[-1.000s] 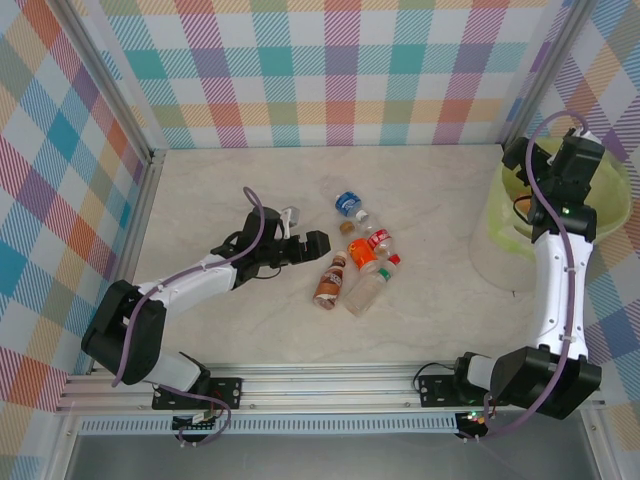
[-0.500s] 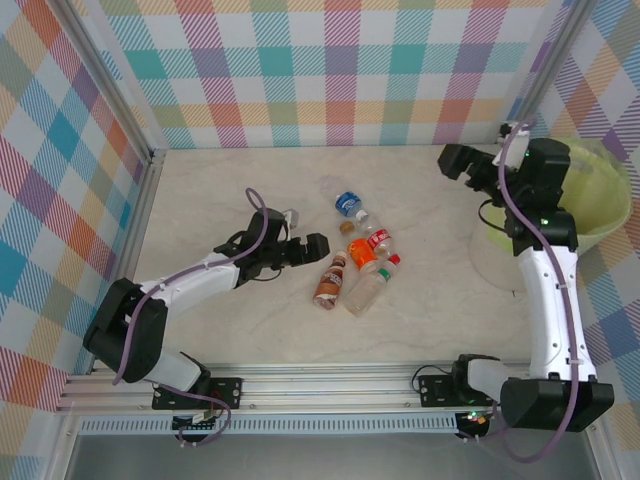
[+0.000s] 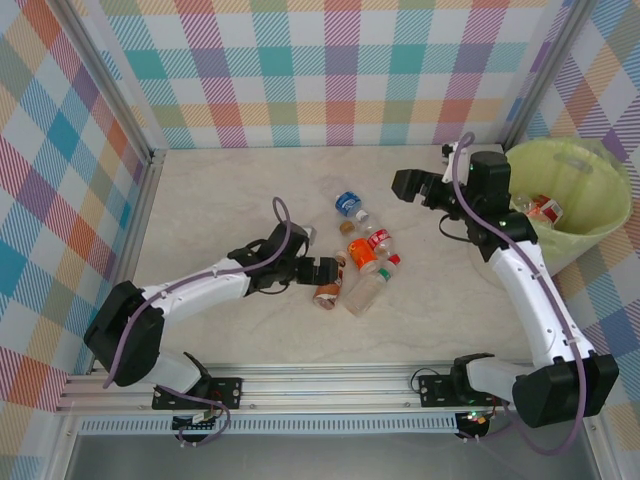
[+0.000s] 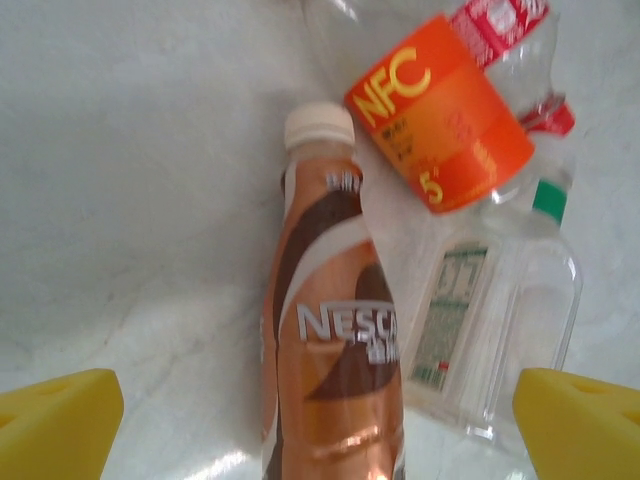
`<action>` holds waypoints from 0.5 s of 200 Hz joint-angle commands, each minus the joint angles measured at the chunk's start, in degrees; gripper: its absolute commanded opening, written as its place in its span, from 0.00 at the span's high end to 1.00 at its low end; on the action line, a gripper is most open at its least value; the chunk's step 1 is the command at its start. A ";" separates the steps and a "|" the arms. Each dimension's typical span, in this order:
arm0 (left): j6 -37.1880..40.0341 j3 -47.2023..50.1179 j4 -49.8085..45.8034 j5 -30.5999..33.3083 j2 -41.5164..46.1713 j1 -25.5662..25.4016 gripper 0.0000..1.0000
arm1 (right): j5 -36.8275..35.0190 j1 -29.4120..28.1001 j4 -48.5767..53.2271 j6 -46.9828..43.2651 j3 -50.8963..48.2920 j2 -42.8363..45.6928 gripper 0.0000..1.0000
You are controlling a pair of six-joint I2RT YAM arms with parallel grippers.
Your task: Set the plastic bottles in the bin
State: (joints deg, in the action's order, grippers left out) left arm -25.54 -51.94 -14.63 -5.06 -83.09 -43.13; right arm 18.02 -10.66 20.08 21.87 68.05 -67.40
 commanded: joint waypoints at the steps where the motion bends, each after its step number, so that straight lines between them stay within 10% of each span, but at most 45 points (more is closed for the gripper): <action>1: 4.61 -0.79 -6.46 3.24 1.88 -3.43 0.00 | -1.41 -0.59 -3.59 0.71 -1.10 1.97 0.00; 100: 6.70 -4.11 -10.11 15.58 -6.83 -12.83 0.00 | -2.76 -1.90 -5.15 0.39 -2.58 2.27 0.00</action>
State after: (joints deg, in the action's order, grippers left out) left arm -19.44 -53.71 -23.88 7.01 -87.35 -55.48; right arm 15.44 -11.99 17.06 22.09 66.08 -66.15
